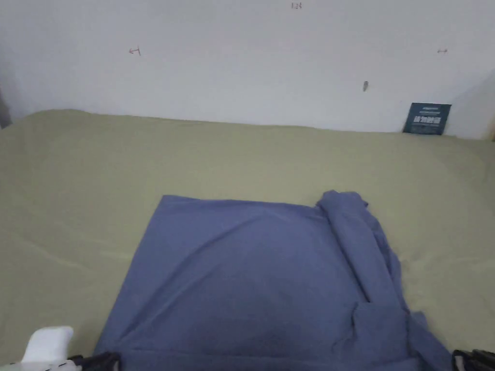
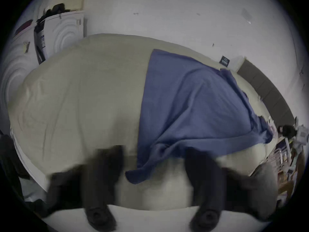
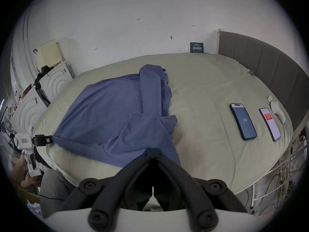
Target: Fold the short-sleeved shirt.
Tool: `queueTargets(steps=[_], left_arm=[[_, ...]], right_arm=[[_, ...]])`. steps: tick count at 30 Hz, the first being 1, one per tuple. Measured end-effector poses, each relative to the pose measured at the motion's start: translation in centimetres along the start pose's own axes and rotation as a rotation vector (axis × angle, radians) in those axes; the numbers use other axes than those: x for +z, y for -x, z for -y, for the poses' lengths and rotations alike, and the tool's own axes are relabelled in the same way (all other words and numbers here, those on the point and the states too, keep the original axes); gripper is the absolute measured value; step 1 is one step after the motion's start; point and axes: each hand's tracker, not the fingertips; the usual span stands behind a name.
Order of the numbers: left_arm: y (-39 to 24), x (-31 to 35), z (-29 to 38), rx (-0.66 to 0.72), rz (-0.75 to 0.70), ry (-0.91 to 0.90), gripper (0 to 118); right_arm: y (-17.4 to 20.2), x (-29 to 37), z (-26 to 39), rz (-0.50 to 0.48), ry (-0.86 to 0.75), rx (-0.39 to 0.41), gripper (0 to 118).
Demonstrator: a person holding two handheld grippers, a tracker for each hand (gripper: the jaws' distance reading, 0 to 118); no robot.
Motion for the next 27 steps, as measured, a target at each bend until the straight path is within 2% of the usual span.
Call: queueTargets(steps=[1, 2, 3, 4, 5, 7, 9, 11, 12, 13, 14, 15, 16, 19, 23, 27], left_arm=[[-0.4, -0.4, 0.0, -0.032, -0.041, 0.014, 12], [-0.6, -0.5, 0.0, -0.060, -0.077, 0.005, 10], [-0.5, -0.1, -0.1, -0.049, -0.015, -0.020, 10], [0.6, -0.5, 0.2, -0.050, -0.013, -0.024, 9], [0.9, -0.4, 0.1, -0.044, 0.000, -0.023, 9], [1.3, -0.1, -0.3, -0.028, 0.026, -0.036, 8], [1.3, 0.4, -0.9, -0.010, 0.034, -0.038, 8], [1.2, 0.0, -1.2, -0.003, 0.037, -0.036, 9], [1.0, 0.1, -1.1, -0.004, 0.033, -0.035, 8], [1.0, 0.0, -1.1, -0.006, 0.031, -0.033, 8], [0.9, -0.2, -1.2, -0.006, 0.028, -0.030, 8], [0.9, -0.3, -1.4, -0.004, 0.026, -0.028, 8], [1.3, -0.2, -1.1, 0.000, 0.027, -0.026, 8], [1.2, 0.4, -1.3, -0.001, 0.022, -0.038, 8], [0.0, 3.2, -2.6, 0.008, 0.033, -0.075, 8], [-1.1, 4.7, -5.2, -0.022, 0.034, -0.098, 8]], right_arm=[[-0.4, -0.4, 0.0, 0.005, 0.019, -0.007, 4], [-0.8, -0.7, 0.1, 0.019, 0.045, -0.012, 18], [-0.9, -1.5, 0.4, 0.026, 0.073, -0.018, 48], [-1.3, -2.2, 0.6, 0.021, 0.103, -0.031, 95], [-1.7, -2.8, 0.9, 0.007, 0.135, -0.045, 106], [-2.5, -3.2, 1.2, -0.024, 0.124, -0.092, 96], [-2.9, -4.3, 1.4, -0.045, 0.153, -0.116, 97], [-2.1, -5.6, 1.3, -0.044, 0.153, -0.092, 97], [-1.9, -6.2, 1.3, -0.039, 0.149, -0.073, 91], [-1.9, -6.6, 1.3, -0.045, 0.149, -0.050, 64], [-1.9, -7.0, 1.2, -0.045, 0.177, -0.013, 24], [-1.3, -7.0, 1.0, -0.022, 0.213, 0.015, 3], [-1.0, -7.2, 0.8, 0.020, 0.243, 0.040, 3], [-0.8, -5.9, 1.0, -0.056, 0.169, -0.005, 3], [0.4, -2.9, -0.4, -0.008, 0.049, 0.084, 3], [0.9, -0.8, -3.5, -0.032, -0.019, 0.091, 3]])
